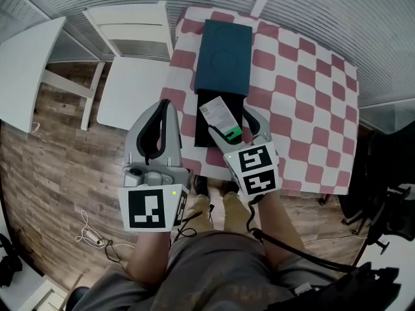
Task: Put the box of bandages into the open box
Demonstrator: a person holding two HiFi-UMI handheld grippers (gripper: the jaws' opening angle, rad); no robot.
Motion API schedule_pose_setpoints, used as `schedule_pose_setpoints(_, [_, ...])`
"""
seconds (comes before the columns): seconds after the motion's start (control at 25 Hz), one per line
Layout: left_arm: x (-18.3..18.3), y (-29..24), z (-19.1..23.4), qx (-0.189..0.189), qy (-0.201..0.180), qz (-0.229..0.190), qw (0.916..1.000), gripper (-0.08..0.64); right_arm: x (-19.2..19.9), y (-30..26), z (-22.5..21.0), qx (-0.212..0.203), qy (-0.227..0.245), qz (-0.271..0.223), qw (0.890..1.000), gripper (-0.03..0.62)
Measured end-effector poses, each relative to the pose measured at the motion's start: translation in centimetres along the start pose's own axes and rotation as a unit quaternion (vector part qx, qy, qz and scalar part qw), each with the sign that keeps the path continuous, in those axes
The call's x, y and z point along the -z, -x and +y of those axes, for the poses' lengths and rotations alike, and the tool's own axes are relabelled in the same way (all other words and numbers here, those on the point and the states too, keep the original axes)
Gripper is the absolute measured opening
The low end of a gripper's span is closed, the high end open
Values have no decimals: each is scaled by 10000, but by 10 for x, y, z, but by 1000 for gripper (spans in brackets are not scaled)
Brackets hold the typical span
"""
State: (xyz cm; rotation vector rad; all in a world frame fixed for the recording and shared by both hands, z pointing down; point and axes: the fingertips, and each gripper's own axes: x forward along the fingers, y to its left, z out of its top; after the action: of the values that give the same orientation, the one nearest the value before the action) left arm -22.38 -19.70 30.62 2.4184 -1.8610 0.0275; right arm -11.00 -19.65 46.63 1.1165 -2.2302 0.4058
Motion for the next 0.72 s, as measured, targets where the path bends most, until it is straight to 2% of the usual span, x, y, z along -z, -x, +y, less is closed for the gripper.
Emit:
schedule_pose_setpoints(0.24, [-41, 12, -18, 4, -211, -324, 9993, 0, -59, 63, -17, 141, 23, -1036, 9945, 347])
schedule_pose_setpoints(0.28, [-49, 14, -22, -2, -268, -397, 9989, 0, -70, 75, -21, 182, 53, -1241, 9921, 317])
schedule_pose_setpoints(0.4, [-70, 20, -33, -17, -407, -596, 9974, 0, -101, 112, -29, 261, 117, -1799, 9833, 263])
schedule_pose_setpoints(0.56, [-86, 29, -49, -28, -384, -694, 9969, 0, -130, 156, -25, 250, 269, -2402, 9700, 180])
schedule_pose_setpoints(0.72, [-101, 37, -60, -115, -612, -873, 9942, 0, -153, 193, -28, 385, 359, -2911, 9552, 99])
